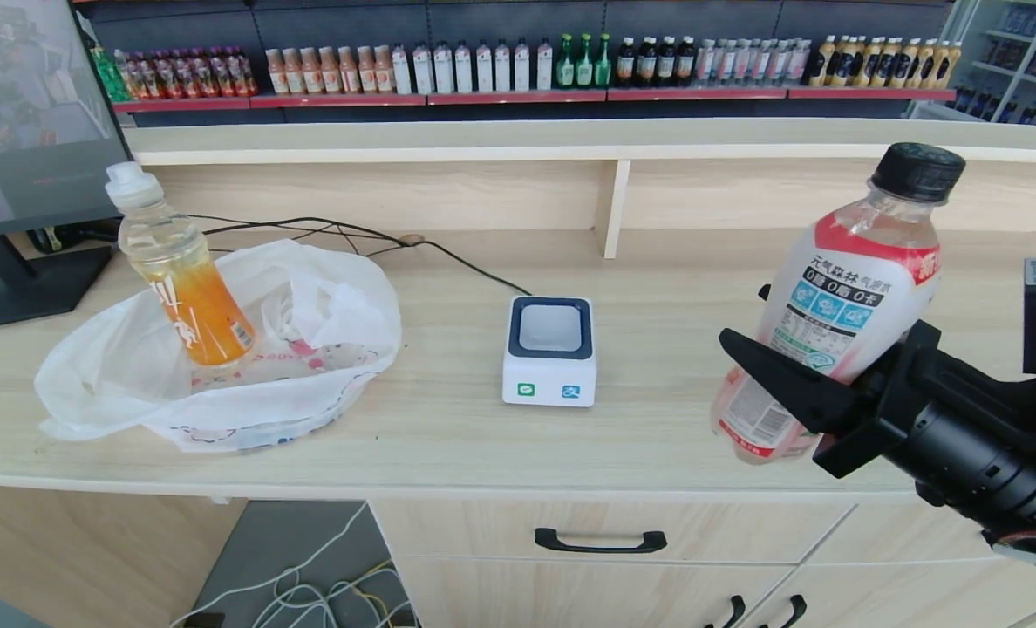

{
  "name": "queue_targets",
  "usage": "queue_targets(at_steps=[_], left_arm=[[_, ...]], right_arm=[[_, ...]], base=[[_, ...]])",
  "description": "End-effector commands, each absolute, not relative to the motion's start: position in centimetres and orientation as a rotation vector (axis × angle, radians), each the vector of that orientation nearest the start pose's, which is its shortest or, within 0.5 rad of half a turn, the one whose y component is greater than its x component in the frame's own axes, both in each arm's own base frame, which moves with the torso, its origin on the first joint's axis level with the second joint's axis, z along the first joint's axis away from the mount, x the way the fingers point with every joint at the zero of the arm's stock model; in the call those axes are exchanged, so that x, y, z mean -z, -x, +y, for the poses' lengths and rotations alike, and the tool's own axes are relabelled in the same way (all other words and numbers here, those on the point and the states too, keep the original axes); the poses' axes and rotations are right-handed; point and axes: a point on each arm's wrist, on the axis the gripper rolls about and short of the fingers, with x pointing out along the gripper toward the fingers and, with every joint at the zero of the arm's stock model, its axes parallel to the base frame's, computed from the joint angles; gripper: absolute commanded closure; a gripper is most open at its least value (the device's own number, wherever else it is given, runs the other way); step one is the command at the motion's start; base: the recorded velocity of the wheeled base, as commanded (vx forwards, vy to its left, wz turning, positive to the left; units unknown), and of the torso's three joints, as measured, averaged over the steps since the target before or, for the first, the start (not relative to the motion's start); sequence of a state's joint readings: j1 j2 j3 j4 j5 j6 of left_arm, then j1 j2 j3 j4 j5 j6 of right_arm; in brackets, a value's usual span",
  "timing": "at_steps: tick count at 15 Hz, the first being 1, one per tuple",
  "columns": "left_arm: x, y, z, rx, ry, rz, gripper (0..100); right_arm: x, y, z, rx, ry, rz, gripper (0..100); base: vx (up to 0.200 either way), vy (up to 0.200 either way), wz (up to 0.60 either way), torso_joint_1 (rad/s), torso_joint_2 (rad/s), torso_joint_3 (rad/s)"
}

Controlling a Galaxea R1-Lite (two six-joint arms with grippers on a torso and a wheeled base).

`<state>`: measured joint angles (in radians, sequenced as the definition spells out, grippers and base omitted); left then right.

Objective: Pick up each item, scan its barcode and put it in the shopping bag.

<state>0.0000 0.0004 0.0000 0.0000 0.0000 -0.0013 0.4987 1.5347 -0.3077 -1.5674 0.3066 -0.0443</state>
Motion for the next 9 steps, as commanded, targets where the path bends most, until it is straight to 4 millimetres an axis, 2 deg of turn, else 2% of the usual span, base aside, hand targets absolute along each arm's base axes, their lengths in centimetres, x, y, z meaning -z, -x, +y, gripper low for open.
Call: queue_targets(at_steps=[1,9], left_arm=[[-7.55,2.28,0.0,0.0,0.002,0.0,0],[-7.55,2.28,0.0,0.0,0.002,0.0,0]], right_arm=[[-19.32,-18.57,10.93,-0.794,0.009,-0.361,100],[-18.99,-18.96,10.95,-0.789,0.006,-0.343,100]], base=[[0.0,0.2,0.0,0.022,0.02,-0.007],[0.0,0.2,0.0,0.001,0.0,0.001]])
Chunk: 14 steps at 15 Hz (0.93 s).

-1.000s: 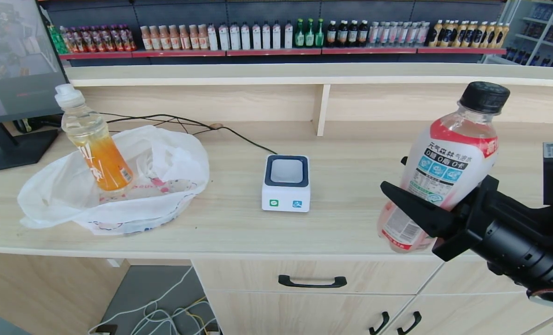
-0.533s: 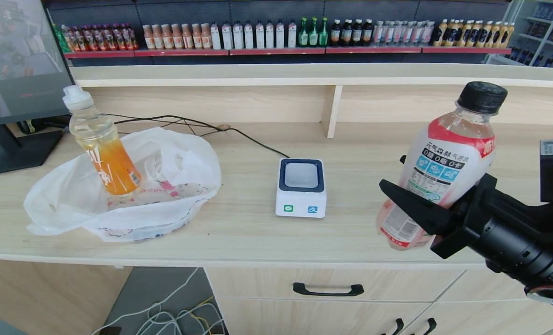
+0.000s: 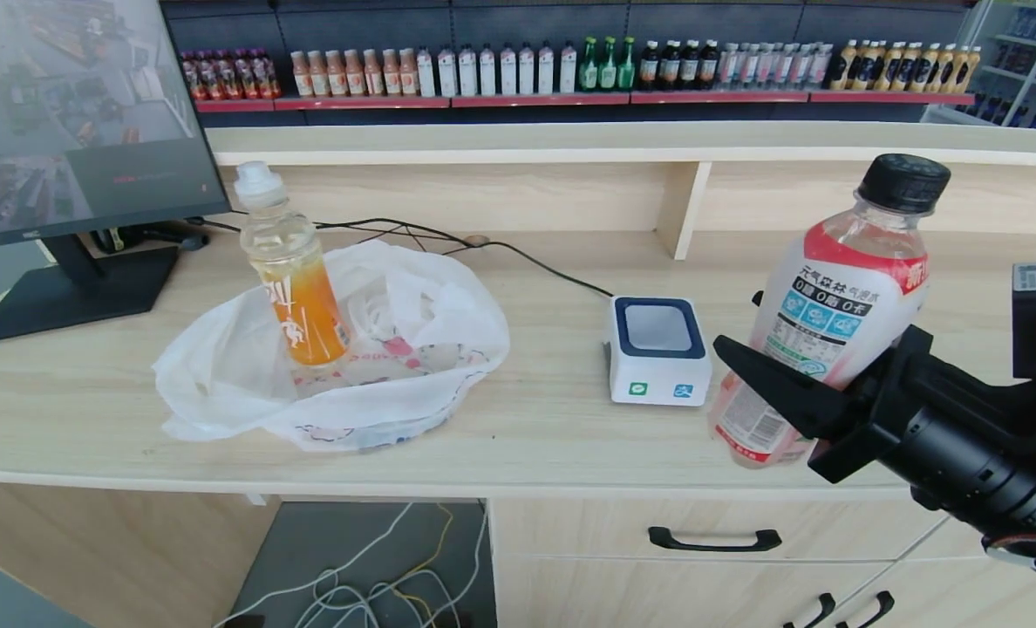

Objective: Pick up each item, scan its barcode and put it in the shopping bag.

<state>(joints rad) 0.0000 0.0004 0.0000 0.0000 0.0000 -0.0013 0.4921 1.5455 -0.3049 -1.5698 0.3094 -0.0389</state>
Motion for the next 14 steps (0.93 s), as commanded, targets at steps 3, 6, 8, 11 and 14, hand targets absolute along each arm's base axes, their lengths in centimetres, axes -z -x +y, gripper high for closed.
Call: queue_targets(at_steps=[3,6,8,11,14], left_arm=[[-7.5,2.3,0.0,0.0,0.002,0.0,0],[-7.5,2.3,0.0,0.0,0.002,0.0,0],[-7.5,2.3,0.0,0.0,0.002,0.0,0],[-7.5,2.3,0.0,0.0,0.002,0.0,0],[-7.5,2.3,0.0,0.0,0.002,0.0,0]], right_arm=[[-18.7,-19.2,11.1,-0.791,0.007,-0.331,100],[-18.6,-19.7,11.3,-0.79,0.009,-0.326,100],[-18.5,-20.3,11.5,-0.781,0.016,-0.324,100],[-19.0,-21.0,11.7,-0.774,0.014,-0.347,100],[-20.8,-22.5,12.5,-0.768,0.007,-0.433,100]], base=[[0.0,0.2,0.0,-0.001,0.01,0.002],[0.0,0.2,0.0,0.002,0.0,0.009],[0.0,0.1,0.0,0.001,0.0,0.001],[0.0,0.0,0.0,0.0,0.0,0.0],[0.0,0.0,0.0,0.0,0.0,0.0]])
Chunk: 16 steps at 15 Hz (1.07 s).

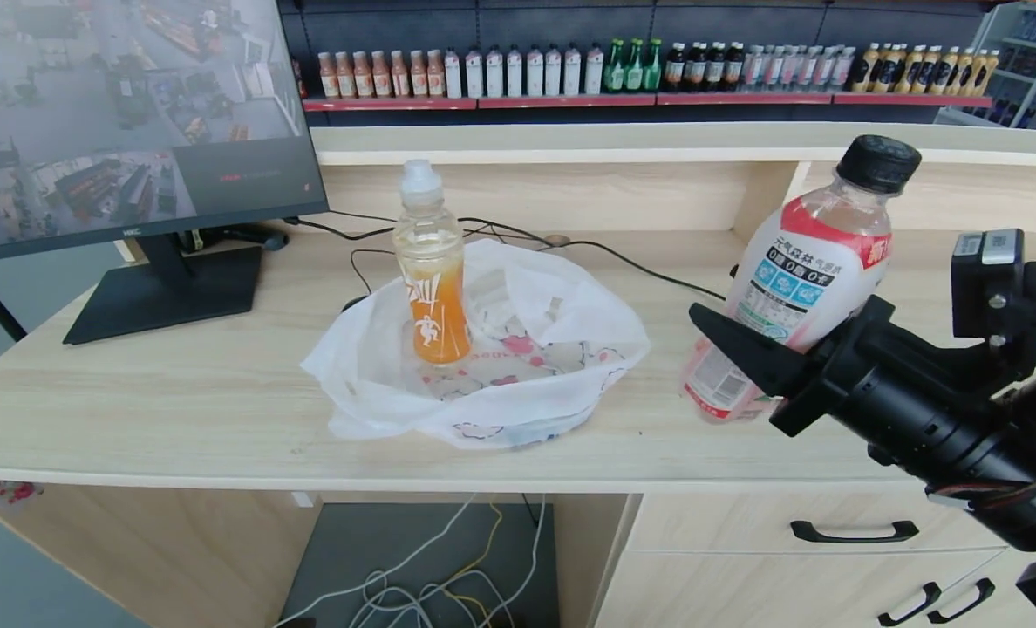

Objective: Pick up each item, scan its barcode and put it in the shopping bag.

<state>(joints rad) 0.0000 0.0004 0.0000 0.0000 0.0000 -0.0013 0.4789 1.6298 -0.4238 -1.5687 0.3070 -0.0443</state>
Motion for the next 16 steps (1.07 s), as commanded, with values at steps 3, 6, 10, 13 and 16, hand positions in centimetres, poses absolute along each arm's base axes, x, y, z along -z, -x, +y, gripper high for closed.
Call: queue_targets(at_steps=[3,6,10,13,16], left_arm=[[-7.5,2.3,0.0,0.0,0.0,0.0,0],[-7.5,2.3,0.0,0.0,0.0,0.0,0],[-7.5,2.3,0.0,0.0,0.0,0.0,0],[-7.5,2.3,0.0,0.0,0.0,0.0,0],[-7.5,2.3,0.0,0.0,0.0,0.0,0]], right_arm=[[-21.3,-23.4,13.5,-0.727,-0.022,-0.451,100],[-21.2,-24.0,14.4,-0.7,-0.046,-0.443,100],[-20.4,-26.7,17.4,-0.622,-0.094,-0.431,100],[-20.0,-28.9,19.3,-0.637,-0.103,-0.452,100],[-19.0,-29.4,21.1,-0.669,-0.112,-0.437,100]], base=[[0.0,0.0,0.0,0.0,0.0,0.0],[0.0,0.0,0.0,0.0,0.0,0.0],[0.0,0.0,0.0,0.0,0.0,0.0],[0.0,0.0,0.0,0.0,0.0,0.0],[0.0,0.0,0.0,0.0,0.0,0.0]])
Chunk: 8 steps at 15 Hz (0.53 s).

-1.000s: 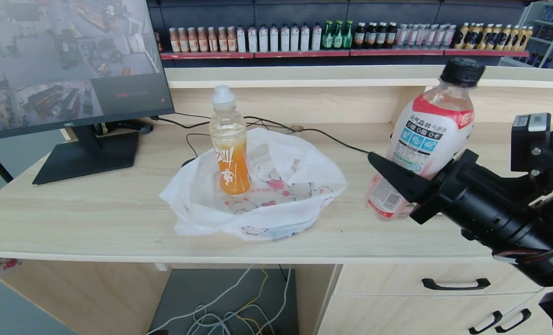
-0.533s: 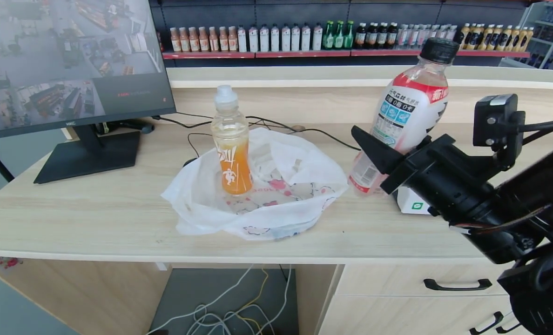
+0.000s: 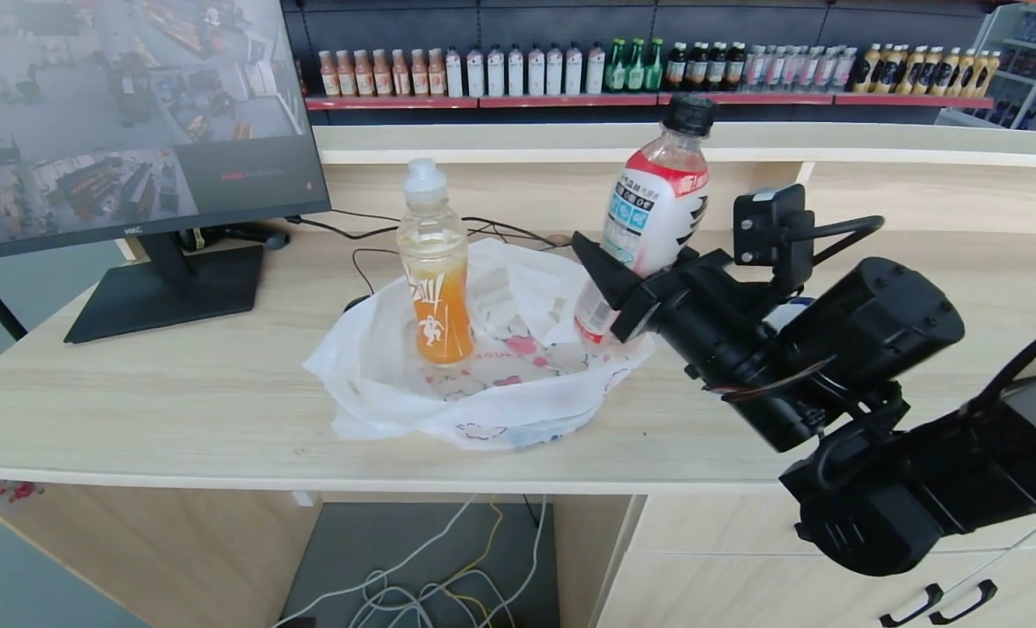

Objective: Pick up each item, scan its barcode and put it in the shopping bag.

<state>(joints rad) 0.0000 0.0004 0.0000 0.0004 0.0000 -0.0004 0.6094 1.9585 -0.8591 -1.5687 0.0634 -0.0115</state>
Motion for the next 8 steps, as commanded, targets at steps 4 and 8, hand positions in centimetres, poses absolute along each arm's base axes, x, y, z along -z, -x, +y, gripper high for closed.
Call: queue_targets(at_steps=[4,8], left_arm=[[-7.5,2.3,0.0,0.0,0.0,0.0,0],[-7.5,2.3,0.0,0.0,0.0,0.0,0]], right_arm=[[-16.8,-30.5,24.1,-0.715,-0.113,-0.392,100],[-15.9,-31.4,24.9,-0.715,-0.12,-0.39,100]], base=[[0.0,0.0,0.0,0.0,0.0,0.0],[0.0,0.0,0.0,0.0,0.0,0.0]])
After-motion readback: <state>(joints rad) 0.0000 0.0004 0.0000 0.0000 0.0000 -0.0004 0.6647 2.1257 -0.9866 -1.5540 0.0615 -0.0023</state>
